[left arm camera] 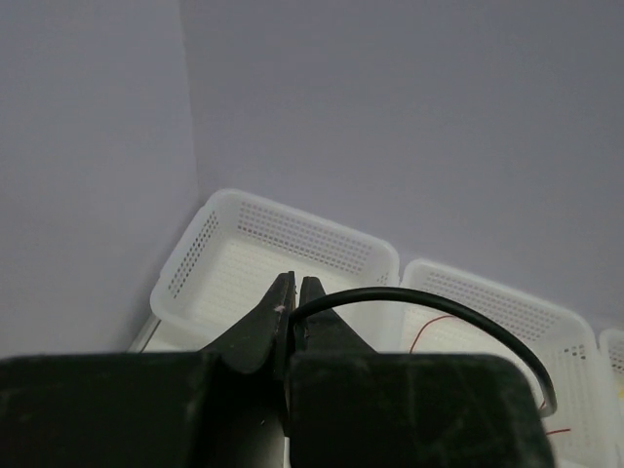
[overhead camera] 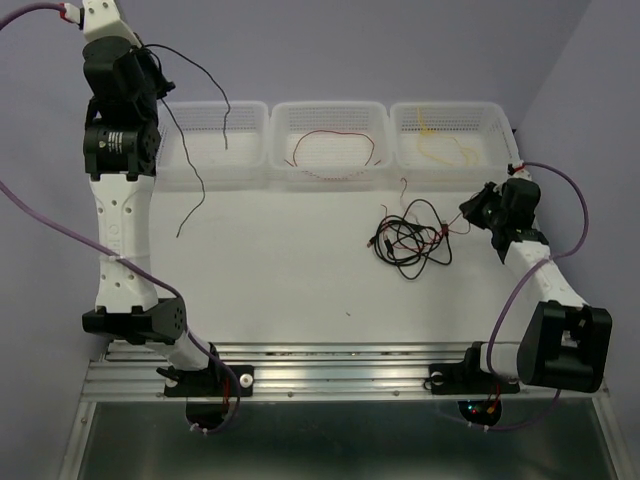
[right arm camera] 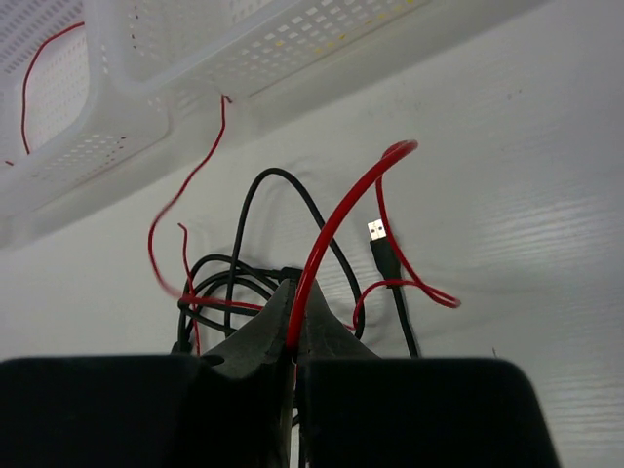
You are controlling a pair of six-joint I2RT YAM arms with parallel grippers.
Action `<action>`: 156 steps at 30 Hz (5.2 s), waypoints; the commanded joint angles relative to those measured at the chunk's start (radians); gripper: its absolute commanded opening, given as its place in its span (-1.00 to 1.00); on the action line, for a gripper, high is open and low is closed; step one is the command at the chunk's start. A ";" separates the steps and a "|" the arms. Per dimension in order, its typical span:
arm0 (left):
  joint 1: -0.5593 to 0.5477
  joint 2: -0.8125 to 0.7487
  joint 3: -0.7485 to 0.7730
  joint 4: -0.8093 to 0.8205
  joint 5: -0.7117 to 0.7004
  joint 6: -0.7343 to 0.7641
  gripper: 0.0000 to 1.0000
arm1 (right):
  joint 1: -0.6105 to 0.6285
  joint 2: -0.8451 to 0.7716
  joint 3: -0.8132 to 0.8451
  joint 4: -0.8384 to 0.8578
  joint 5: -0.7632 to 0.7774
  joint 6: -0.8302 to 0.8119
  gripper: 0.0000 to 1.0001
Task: Untangle the cables
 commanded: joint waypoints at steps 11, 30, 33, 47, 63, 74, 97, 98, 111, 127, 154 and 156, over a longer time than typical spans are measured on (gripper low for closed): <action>-0.001 0.181 0.267 0.413 -0.062 -0.097 -1.00 | -0.001 -0.101 -0.042 0.059 -0.096 -0.039 -0.99; 0.017 0.530 0.333 1.198 -0.171 -0.189 -1.00 | -0.001 -0.124 -0.093 0.109 -0.114 -0.068 -0.99; 0.018 0.605 0.333 1.224 -0.162 -0.201 -1.00 | -0.001 -0.123 -0.091 0.109 -0.122 -0.074 -0.99; 0.058 0.788 0.235 1.186 -0.235 -0.157 -1.00 | -0.001 -0.066 -0.085 0.115 -0.134 -0.068 -0.99; 0.092 0.856 0.012 1.090 -0.197 -0.077 -1.00 | -0.001 -0.049 -0.078 0.115 -0.136 -0.067 -0.99; 0.094 0.814 -0.055 0.896 -0.154 -0.040 0.70 | -0.001 -0.078 -0.055 0.104 -0.183 -0.074 -0.99; 0.101 0.673 0.195 0.053 0.195 0.165 0.97 | 0.018 -0.121 -0.010 0.023 -0.170 -0.071 -0.99; 0.104 0.675 0.213 0.027 0.211 0.190 0.97 | 0.018 -0.121 -0.009 0.023 -0.171 -0.070 -0.99; 0.130 0.523 0.088 -0.012 0.208 0.084 0.97 | 0.132 -0.095 0.097 -0.029 -0.144 -0.117 -0.99; 0.129 0.063 -0.633 0.250 0.304 -0.177 0.97 | 0.415 0.361 1.023 -0.001 -0.257 -0.160 -0.99; 0.129 -0.049 -0.868 0.376 0.318 -0.146 0.97 | 0.564 1.044 1.771 0.808 0.057 -0.046 -0.99; 0.129 -0.051 -0.871 0.381 0.317 -0.140 0.97 | 0.564 1.077 1.766 0.794 0.073 -0.085 -0.99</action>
